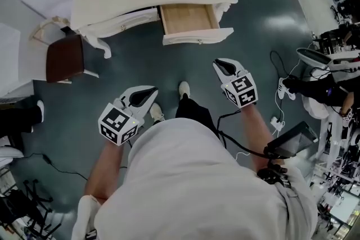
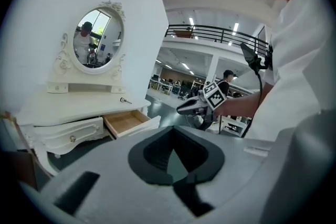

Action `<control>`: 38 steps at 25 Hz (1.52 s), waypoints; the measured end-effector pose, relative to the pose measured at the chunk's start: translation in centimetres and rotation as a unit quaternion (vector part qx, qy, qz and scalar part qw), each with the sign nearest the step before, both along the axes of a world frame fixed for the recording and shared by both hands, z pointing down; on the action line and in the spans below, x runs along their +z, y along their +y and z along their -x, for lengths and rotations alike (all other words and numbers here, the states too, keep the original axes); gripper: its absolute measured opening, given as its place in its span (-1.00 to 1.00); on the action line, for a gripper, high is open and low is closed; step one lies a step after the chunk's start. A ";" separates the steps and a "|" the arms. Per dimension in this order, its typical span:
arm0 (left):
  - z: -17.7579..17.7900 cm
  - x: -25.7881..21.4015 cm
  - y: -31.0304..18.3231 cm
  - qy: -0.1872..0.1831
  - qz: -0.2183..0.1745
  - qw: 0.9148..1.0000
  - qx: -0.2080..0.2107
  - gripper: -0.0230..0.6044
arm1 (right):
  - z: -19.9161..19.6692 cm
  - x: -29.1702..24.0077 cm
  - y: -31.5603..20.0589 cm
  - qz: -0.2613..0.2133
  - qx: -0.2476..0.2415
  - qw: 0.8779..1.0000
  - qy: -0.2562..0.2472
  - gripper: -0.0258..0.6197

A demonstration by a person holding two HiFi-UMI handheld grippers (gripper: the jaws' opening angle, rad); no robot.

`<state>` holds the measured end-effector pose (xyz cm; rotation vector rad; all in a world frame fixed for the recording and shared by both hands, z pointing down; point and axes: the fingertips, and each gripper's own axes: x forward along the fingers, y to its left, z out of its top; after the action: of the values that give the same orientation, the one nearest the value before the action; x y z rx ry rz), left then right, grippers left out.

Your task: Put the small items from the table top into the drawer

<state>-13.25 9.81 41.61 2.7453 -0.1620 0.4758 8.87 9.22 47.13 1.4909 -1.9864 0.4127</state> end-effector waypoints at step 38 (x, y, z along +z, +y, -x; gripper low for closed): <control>-13.3 -1.2 -23.3 -0.079 0.008 0.965 -0.250 -0.92 | -20.4 14.2 -45.3 0.069 -0.110 0.991 0.035 -0.61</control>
<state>0.07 -13.45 40.37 2.5132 -0.8594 0.5436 29.30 -36.11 61.32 1.1716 -1.9965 0.3905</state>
